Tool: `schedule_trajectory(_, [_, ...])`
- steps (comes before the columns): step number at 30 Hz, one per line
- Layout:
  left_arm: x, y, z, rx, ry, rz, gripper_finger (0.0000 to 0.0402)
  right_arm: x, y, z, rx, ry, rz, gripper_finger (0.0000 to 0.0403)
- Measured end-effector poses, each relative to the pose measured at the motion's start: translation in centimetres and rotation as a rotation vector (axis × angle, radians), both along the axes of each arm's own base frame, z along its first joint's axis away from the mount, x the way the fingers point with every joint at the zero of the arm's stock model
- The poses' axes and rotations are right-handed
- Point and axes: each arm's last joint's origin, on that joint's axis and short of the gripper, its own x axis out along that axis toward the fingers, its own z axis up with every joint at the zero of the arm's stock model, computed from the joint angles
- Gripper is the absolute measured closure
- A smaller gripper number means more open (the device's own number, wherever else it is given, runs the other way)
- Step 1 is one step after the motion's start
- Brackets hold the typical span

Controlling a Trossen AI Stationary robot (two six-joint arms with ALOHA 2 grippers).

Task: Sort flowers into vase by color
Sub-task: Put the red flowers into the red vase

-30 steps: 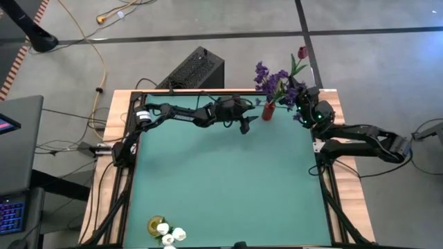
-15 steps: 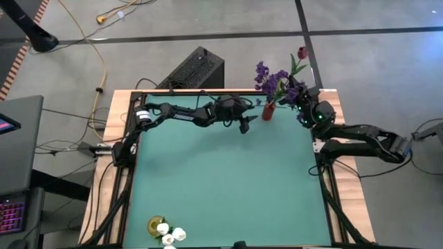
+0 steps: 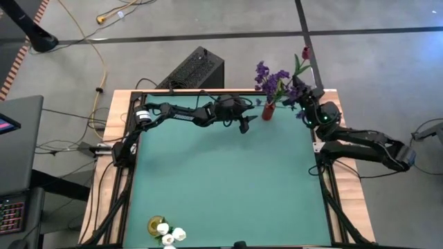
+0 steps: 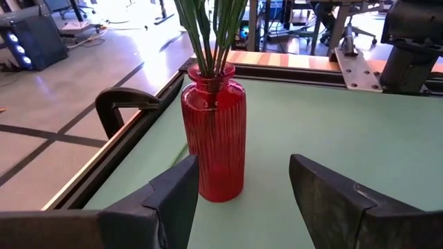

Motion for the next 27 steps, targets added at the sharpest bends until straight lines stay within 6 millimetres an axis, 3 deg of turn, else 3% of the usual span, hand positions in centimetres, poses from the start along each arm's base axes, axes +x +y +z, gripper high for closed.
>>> schedule_trajectory(27, [0.0, -0.1, -0.2, -0.012, 0.016, -0.022, 0.0187, 1.8, -0.5, -1.2, -0.025, 0.019, 0.046, 0.0389])
